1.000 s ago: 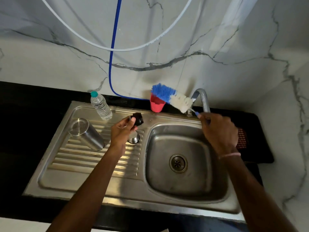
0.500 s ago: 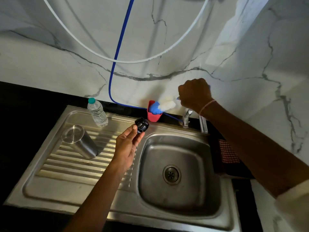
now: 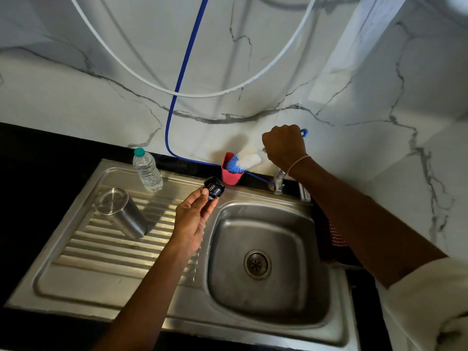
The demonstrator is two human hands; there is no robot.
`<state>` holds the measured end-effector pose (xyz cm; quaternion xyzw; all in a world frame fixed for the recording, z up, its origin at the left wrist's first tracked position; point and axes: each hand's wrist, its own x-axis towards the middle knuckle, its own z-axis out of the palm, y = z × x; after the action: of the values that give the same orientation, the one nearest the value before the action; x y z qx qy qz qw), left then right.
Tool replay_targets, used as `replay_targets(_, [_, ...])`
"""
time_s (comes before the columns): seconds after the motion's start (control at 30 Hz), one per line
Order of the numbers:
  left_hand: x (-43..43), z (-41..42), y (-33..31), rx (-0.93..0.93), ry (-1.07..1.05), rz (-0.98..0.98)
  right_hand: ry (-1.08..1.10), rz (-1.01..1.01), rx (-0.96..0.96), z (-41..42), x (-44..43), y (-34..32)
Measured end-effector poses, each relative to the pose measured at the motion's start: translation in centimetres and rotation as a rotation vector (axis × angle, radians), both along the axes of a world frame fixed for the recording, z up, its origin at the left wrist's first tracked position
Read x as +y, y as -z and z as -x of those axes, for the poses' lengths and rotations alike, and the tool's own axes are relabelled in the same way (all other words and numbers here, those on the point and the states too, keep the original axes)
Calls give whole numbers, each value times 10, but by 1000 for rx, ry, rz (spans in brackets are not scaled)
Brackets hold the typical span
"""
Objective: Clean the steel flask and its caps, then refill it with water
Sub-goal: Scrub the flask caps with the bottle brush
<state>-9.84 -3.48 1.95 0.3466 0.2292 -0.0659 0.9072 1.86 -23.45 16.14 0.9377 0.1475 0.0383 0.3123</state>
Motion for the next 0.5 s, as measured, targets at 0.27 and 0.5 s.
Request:
replay_targets(0.27, [-4, 7, -9, -23, -1, -3, 27, 55, -161, 23, -32, -40])
replay_targets(0.5, [-7, 12, -16, -19, 7, -13, 105, -6, -162, 51, -42, -50])
